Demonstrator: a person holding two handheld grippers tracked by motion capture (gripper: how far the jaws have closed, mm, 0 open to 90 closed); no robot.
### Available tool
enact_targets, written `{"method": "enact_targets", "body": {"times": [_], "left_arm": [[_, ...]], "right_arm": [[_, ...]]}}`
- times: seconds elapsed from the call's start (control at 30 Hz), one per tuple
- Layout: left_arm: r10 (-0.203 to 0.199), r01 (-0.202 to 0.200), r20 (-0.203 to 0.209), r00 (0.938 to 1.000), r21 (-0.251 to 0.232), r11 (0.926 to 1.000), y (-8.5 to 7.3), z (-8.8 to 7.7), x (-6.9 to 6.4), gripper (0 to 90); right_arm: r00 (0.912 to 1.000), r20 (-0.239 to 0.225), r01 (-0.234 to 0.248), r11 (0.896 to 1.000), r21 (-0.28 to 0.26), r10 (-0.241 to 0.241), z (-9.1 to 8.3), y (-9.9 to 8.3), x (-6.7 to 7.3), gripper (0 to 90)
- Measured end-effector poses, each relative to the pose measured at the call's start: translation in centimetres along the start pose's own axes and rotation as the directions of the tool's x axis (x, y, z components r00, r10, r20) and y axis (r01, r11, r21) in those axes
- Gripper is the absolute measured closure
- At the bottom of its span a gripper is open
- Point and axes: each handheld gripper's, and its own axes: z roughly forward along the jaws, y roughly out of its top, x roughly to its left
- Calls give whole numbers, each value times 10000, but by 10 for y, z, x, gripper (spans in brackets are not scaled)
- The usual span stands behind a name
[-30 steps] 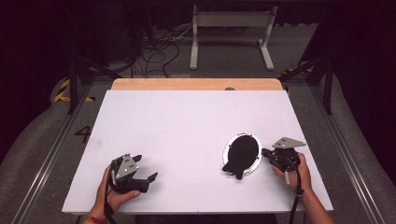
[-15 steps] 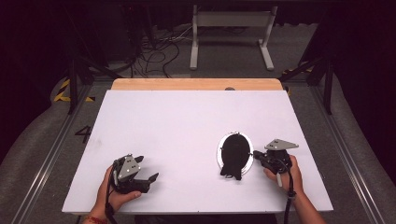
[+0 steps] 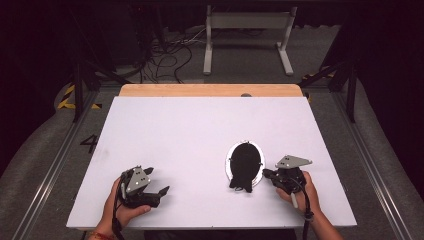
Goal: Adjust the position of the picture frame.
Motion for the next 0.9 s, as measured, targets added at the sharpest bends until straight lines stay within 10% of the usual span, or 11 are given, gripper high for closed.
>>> {"method": "enact_targets", "body": {"times": [0.67,0.9], "left_arm": [[-194,195,35,9998,-164,9997,7,3,3,201],[79,-76,323,9994,-85,9999,25,10,10,489]], "right_arm": [[9977,670,-27,9999,-147,37,9,7,-13,860],[9973,672,-285,9993,-251,301,15,11,-22,896]]}}
